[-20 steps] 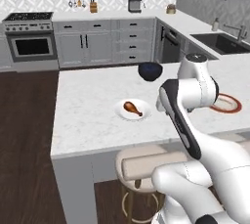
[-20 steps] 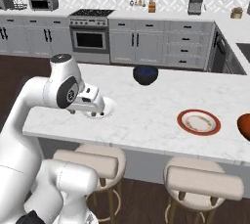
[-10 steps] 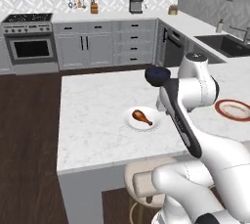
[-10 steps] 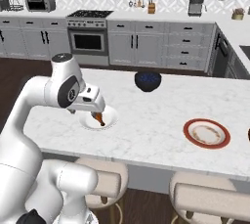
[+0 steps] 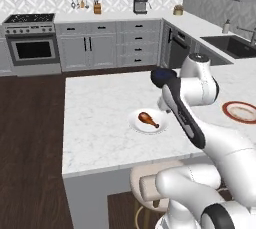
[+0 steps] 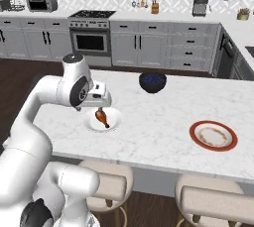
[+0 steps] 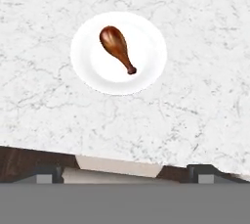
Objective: Pick the chicken drumstick and onion from their plates and place them in the bowl. Then put the bowl in the fridge.
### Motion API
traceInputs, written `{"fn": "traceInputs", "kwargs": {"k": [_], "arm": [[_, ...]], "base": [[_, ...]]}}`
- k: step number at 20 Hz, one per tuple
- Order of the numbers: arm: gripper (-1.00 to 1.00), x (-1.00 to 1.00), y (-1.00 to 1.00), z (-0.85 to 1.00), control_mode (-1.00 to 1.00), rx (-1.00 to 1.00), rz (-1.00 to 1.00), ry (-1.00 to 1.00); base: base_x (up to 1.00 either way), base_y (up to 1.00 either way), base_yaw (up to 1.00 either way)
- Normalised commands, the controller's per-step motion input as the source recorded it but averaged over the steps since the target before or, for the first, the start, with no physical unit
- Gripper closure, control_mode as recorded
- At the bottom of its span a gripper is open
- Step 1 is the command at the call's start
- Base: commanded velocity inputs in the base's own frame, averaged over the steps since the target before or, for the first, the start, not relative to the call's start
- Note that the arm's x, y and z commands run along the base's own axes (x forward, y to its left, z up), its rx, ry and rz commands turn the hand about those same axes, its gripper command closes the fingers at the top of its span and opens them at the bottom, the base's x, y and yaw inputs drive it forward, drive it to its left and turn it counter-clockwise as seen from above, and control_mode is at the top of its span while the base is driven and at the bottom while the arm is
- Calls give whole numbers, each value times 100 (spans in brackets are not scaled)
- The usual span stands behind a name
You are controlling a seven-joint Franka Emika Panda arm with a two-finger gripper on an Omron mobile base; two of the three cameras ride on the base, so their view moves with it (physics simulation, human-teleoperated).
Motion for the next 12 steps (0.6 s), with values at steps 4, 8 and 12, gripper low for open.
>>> {"fn": "traceInputs", "kwargs": {"k": [4,8,12], "arm": [[-100,100,28,-28,-100,-1,22,4],[-100,100,49,-52,-100,-3,10,9],[-100,99,9,-66,-100,-12,11,18]], "base": [[0,0,0],[0,0,0],[0,0,0]]}}
